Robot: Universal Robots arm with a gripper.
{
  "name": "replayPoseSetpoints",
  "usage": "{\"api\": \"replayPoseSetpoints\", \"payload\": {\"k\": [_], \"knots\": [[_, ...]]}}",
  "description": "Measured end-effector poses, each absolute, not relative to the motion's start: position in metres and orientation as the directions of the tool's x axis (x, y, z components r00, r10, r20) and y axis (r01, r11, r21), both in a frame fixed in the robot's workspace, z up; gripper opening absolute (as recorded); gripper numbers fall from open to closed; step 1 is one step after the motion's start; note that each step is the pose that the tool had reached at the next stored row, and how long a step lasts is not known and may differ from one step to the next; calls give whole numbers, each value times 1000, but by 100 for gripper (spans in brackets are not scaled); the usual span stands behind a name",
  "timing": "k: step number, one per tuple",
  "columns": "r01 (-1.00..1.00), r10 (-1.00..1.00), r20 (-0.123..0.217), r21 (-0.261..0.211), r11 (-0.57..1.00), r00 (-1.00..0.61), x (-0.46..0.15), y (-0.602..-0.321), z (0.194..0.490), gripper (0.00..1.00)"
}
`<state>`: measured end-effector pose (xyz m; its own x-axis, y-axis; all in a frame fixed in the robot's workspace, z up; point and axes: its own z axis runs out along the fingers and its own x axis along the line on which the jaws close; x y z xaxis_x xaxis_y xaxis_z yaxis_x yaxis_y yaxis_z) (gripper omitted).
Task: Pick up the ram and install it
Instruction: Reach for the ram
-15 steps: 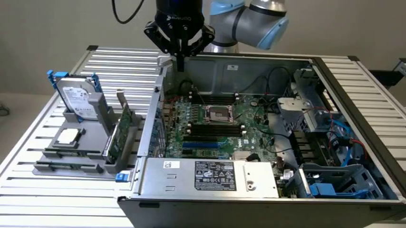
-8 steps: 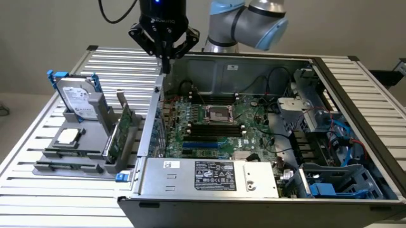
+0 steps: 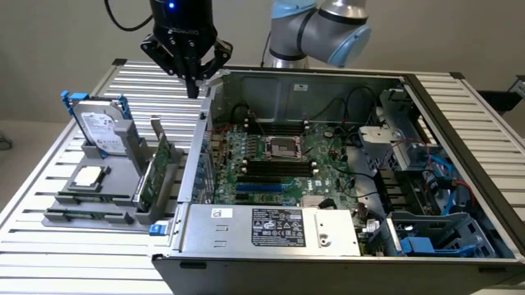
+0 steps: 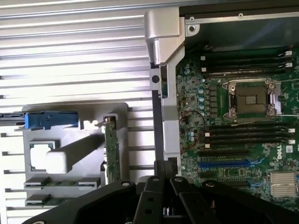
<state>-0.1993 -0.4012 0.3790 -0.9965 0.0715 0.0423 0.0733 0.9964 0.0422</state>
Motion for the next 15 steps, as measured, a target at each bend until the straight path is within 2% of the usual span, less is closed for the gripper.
{"api": "replayPoseSetpoints", "payload": {"k": [15], "knots": [[73, 71, 41, 42, 996, -997, -267, -424, 379, 11]]}}
